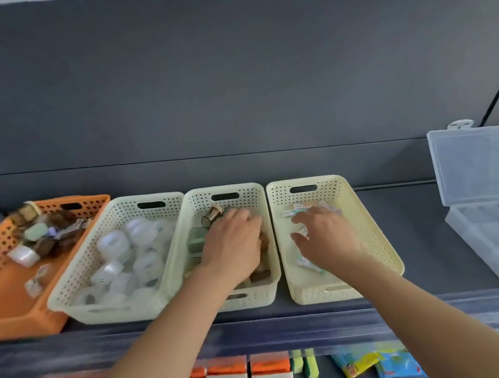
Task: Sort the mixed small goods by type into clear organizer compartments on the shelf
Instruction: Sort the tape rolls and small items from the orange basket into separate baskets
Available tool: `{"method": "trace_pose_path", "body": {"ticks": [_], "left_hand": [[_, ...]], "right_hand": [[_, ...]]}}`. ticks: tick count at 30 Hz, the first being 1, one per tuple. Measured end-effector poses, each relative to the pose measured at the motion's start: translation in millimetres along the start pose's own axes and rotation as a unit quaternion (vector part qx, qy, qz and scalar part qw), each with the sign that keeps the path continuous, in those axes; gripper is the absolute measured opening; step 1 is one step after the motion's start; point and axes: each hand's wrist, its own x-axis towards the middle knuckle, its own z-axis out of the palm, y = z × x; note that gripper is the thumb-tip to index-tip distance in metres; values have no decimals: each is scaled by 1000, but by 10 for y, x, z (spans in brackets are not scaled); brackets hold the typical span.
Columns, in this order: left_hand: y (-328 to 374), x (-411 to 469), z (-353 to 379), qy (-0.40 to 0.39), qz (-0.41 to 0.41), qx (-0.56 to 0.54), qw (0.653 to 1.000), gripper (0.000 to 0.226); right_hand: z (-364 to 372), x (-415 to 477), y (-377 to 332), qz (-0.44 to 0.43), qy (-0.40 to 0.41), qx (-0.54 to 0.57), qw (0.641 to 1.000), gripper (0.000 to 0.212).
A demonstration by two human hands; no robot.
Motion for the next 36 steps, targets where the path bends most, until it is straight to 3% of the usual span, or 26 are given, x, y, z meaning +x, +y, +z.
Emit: {"method": "trace_pose_path", "body": {"ticks": [9,13,24,36], "left_hand": [[-1042,-839,-521,-32,-157,90,983,23],[-1564,-1214,-669,-33,-188,110,975,22],[-2970,-1847,-786,-49,-228,68,970,23],[-3751,-1503,-435,-112,-227,62,965,34]], "right_hand": [[296,135,-1300,-162,-22,42,986,34],[501,189,-1966,-215,-39,45,975,35],[1075,402,-3516,-235,-70,46,968,23],[1514,1125,-3978,-248,-133,-57,958,31]]}}
